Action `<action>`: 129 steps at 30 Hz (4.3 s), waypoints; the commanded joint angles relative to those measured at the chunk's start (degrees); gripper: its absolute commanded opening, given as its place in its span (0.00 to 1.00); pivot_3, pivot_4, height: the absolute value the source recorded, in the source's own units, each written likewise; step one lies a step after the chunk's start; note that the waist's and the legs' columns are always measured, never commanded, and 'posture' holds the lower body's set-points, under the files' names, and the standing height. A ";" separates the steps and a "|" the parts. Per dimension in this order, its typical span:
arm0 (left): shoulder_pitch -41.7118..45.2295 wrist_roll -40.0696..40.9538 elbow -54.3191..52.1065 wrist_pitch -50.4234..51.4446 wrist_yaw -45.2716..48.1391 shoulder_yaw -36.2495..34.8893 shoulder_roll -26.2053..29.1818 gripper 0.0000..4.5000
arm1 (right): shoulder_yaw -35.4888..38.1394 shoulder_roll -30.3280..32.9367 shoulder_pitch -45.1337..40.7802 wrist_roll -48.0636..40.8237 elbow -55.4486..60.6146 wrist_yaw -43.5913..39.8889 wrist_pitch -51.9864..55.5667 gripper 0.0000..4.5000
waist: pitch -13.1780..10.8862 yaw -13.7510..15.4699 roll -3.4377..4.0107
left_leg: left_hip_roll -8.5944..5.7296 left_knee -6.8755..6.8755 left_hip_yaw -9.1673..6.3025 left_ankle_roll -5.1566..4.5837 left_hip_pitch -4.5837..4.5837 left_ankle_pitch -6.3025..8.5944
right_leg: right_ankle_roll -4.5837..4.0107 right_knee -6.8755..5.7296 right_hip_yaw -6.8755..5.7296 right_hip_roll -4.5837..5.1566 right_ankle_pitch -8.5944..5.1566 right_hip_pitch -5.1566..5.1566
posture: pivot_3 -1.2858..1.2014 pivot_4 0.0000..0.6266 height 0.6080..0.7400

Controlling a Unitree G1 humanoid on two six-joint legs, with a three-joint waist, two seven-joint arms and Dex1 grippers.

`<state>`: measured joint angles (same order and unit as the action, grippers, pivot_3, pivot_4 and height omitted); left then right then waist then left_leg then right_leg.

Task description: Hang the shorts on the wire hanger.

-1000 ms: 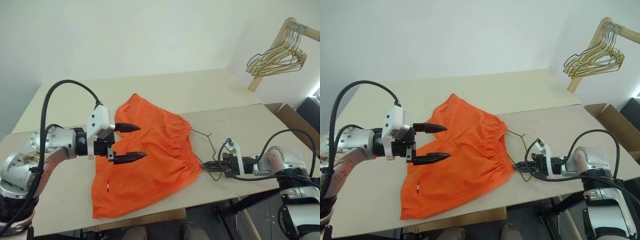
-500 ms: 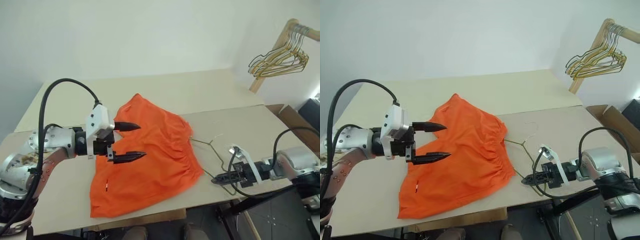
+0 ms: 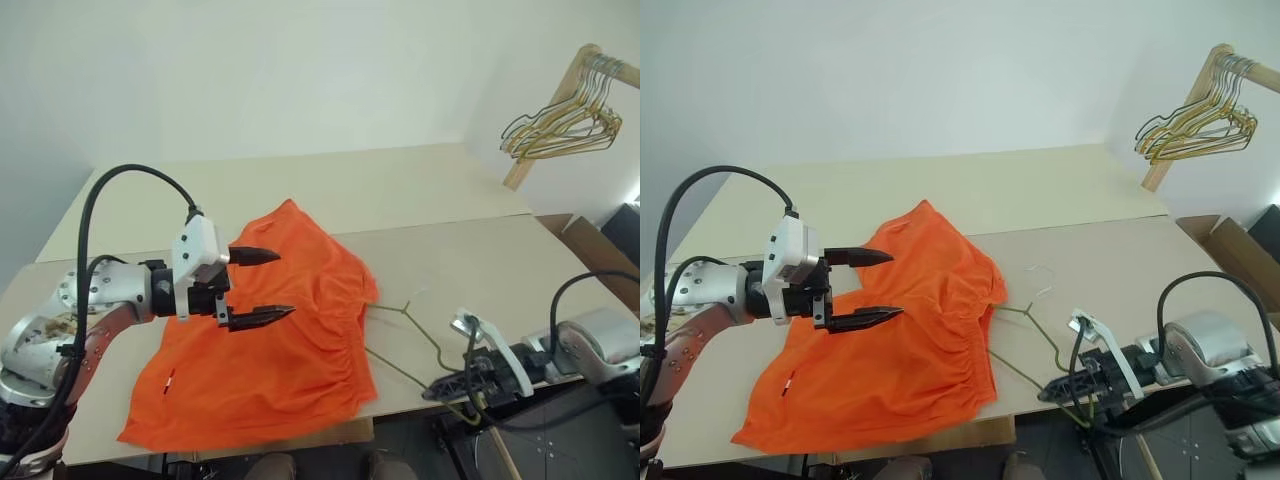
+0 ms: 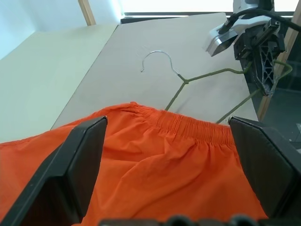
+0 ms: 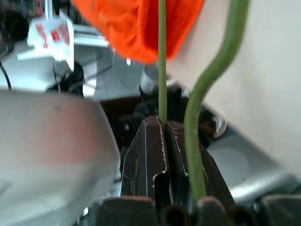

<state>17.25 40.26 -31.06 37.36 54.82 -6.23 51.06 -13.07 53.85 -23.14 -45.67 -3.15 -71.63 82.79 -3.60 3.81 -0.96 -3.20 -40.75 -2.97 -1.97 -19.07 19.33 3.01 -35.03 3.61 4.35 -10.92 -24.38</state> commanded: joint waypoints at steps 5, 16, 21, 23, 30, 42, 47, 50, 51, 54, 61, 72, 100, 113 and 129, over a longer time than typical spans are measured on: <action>1.61 -0.54 -0.60 -1.44 0.69 -1.38 0.93 0.99 | 7.40 -6.67 -3.66 0.93 -11.13 7.42 2.68 0.00 | 0.10 0.32 0.00 | -0.02 0.01 -0.07 0.09 -0.07 -0.05 | -0.01 0.05 -0.09 -0.01 -0.01 -0.04 | 0.59 0.01 1.00; 1.76 -1.47 0.02 -2.51 1.41 -0.78 0.69 0.99 | 10.44 -12.31 -7.55 1.34 -17.59 9.19 1.05 0.00 | 0.27 0.06 0.05 | -0.06 0.01 -0.06 0.04 -0.02 -0.03 | 0.00 0.01 -0.06 0.00 0.00 0.00 | 0.59 0.00 1.00; 2.11 -1.73 0.39 -2.77 1.60 -0.45 0.57 0.99 | 10.74 -14.57 -9.42 2.90 -20.43 10.64 -0.90 0.00 | 0.41 -0.08 0.02 | -0.06 0.01 -0.06 0.06 -0.02 -0.04 | -0.01 0.01 -0.06 -0.03 0.00 -0.03 | 0.59 0.00 1.00; 2.11 -1.78 0.41 -2.76 1.68 -0.47 0.53 0.99 | 11.43 -15.15 -9.25 2.71 -19.98 10.94 -0.99 0.00 | 0.46 -0.03 0.04 | -0.07 0.01 -0.06 0.06 -0.03 -0.04 | -0.01 0.02 -0.06 -0.01 0.00 -0.02 | 0.59 0.00 1.00; 2.17 -2.07 0.68 -2.84 1.81 -0.31 0.35 0.99 | 17.70 -15.70 -3.56 3.28 -12.09 17.04 -6.23 0.00 | 0.54 0.24 0.04 | -0.07 0.01 -0.10 0.05 -0.04 -0.03 | 0.00 0.02 -0.07 0.00 0.00 -0.03 | 0.59 0.00 1.00; 14.26 -8.11 12.58 -8.09 4.26 5.63 -4.05 0.99 | 18.27 -20.38 -0.87 10.33 7.83 30.66 -21.11 0.00 | 0.82 -1.33 0.04 | -0.06 0.04 -0.07 0.07 -0.02 -0.04 | -0.01 0.00 -0.06 -0.04 0.00 -0.02 | 0.55 0.00 1.00; 23.96 -13.47 23.77 -14.59 7.18 8.37 -7.16 0.99 | 12.74 -17.82 -1.41 19.01 13.41 32.15 -31.71 0.00 | 0.83 -1.70 0.03 | -0.10 0.02 -0.05 0.41 -0.07 -0.24 | -0.01 0.04 -0.06 -0.02 0.00 -0.05 | 0.53 0.00 1.00; 31.61 -17.17 33.09 -20.14 9.32 9.74 -9.22 0.99 | 7.64 -13.66 -2.43 24.55 14.91 29.47 -37.49 0.00 | 0.83 -1.83 0.02 | -0.16 0.01 -0.03 0.41 -0.12 -0.24 | 0.00 0.07 -0.06 -0.02 0.01 -0.10 | 0.53 0.00 1.00; 34.26 -18.38 36.62 -22.41 10.27 10.13 -9.86 0.99 | 6.03 -12.14 -2.65 26.10 15.29 27.99 -39.58 0.00 | 0.84 -1.92 0.02 | -0.21 0.00 -0.01 0.41 -0.12 -0.24 | 0.00 0.07 -0.06 -0.02 0.00 -0.09 | 0.53 0.00 1.00; 43.24 -22.30 49.43 -30.36 15.87 12.03 -11.45 0.99 | 2.27 -8.13 -4.62 28.96 16.64 22.83 -43.86 0.00 | 0.85 -2.65 0.00 | -0.23 -0.03 0.01 0.40 -0.14 -0.24 | 0.00 0.12 -0.08 -0.04 0.01 -0.08 | 0.52 0.00 1.00; 52.96 -26.62 67.91 -45.94 35.17 17.99 -13.16 0.99 | 0.95 -6.88 -9.65 27.99 18.58 15.04 -45.01 0.00 | 0.85 -5.09 -0.01 | -0.18 -0.09 0.10 0.24 -0.17 -0.16 | 0.01 0.10 -0.05 -0.05 0.00 -0.08 | 0.51 0.00 1.00; 58.69 -29.39 81.83 -59.89 37.68 31.46 -14.47 0.99 | -0.37 -4.44 -10.74 30.58 21.29 11.12 -44.36 0.00 | 0.85 -5.59 -0.01 | -0.03 -0.23 0.10 -0.23 -0.27 0.10 | 0.06 0.05 -0.04 -0.03 -0.01 -0.16 | 0.49 0.00 1.00; 59.04 -29.19 84.11 -65.14 37.68 45.74 -12.84 0.41 | 1.17 0.22 -11.28 30.35 24.35 10.84 -39.36 0.00 | 0.85 -6.59 -0.01 | 0.00 -0.26 0.21 -0.30 -0.30 0.14 | 0.11 0.00 0.08 -0.03 -0.03 -0.27 | 0.47 0.00 1.00; 59.56 -30.12 85.44 -65.75 37.68 48.52 -10.48 0.01 | 0.90 0.60 -12.80 30.73 23.02 10.41 -37.77 0.00 | 0.85 -6.60 -0.01 | 0.00 -0.28 0.22 -0.31 -0.32 0.15 | 0.11 -0.01 0.09 -0.02 -0.04 -0.29 | 0.47 0.00 1.00; 59.05 -26.68 85.29 -57.51 37.68 46.90 -10.79 0.00 | 6.36 3.68 -4.68 28.83 27.01 12.35 -35.02 0.61 | 0.85 -6.64 -0.01 | -0.01 -0.61 0.22 -0.33 -0.89 0.16 | 0.14 -0.23 0.10 -0.01 -0.03 -0.78 | 0.46 0.00 1.00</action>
<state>75.45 13.11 54.34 -20.93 92.05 41.50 38.60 -10.66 55.42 -28.92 -16.55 22.74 -60.57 45.77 -2.75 -2.83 -0.97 -3.21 -41.44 -2.76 -2.29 -20.07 19.48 3.17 -35.28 3.71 4.34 -10.93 -25.23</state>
